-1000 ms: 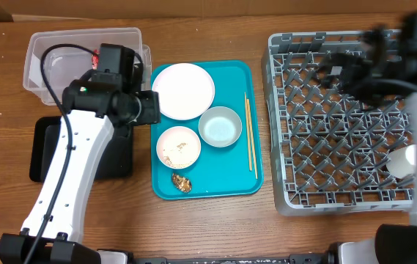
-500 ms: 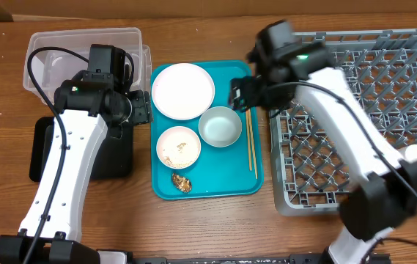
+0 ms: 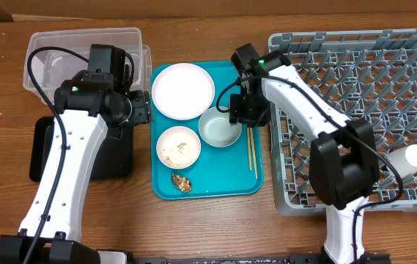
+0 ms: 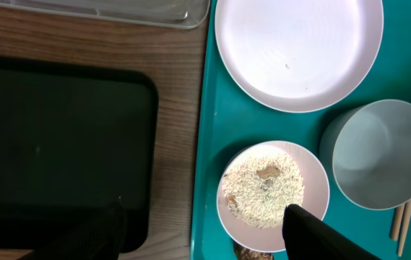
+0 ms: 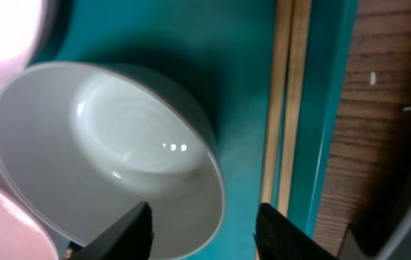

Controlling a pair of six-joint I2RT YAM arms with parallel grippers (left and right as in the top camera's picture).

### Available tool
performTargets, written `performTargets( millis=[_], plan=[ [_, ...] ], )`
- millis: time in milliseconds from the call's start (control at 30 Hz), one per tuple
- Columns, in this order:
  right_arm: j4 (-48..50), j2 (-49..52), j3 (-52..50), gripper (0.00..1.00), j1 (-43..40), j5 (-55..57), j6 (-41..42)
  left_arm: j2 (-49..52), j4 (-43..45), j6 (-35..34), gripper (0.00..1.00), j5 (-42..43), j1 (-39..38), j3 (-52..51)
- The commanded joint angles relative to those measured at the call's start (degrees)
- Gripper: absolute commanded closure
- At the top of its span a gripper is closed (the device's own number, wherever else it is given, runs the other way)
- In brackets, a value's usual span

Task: Sort waste into correct bins and load items into the dishwasher
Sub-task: 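Reach the right gripper to the grey bowl and grasp its rim, then lift the grey bowl and carry it over the rack with the right gripper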

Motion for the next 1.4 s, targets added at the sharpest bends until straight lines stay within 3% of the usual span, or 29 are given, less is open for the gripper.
performTargets(
  millis=[0, 200, 467, 800, 1033, 1367],
  plan=[
    [0.81, 1.09, -0.98, 0.57, -0.09, 0.63, 0.57, 0.13, -0.09, -0.59, 0.28, -1.01, 0.0, 0.39],
    [3.21, 1.2, -4.48, 0.66, -0.09, 0.59, 0.57, 0.13, -0.09, -0.57, 0.28, -1.03, 0.0, 0.39],
    [3.13, 1.18, -4.63, 0.96, -0.09, 0.57, 0.57, 0.13, -0.11, -0.57, 0.28, -1.01, 0.0, 0.39],
    [-2.47, -2.99, 3.13, 0.96, -1.29, 3.52, 0.15, 0.13, 0.2, -0.59, 0.26, -0.98, -0.02, 0.39],
    [-4.5, -15.67, 15.17, 0.96, -4.74, 18.73, -2.73, 0.13, 0.79, -0.59, 0.26, -1.01, -0.02, 0.39],
    [-1.09, -21.33, 16.63, 0.96, -13.4, 39.21, -5.18, 0.13, 1.73, -0.57, 0.23, -1.03, 0.0, 0.39]
  ],
)
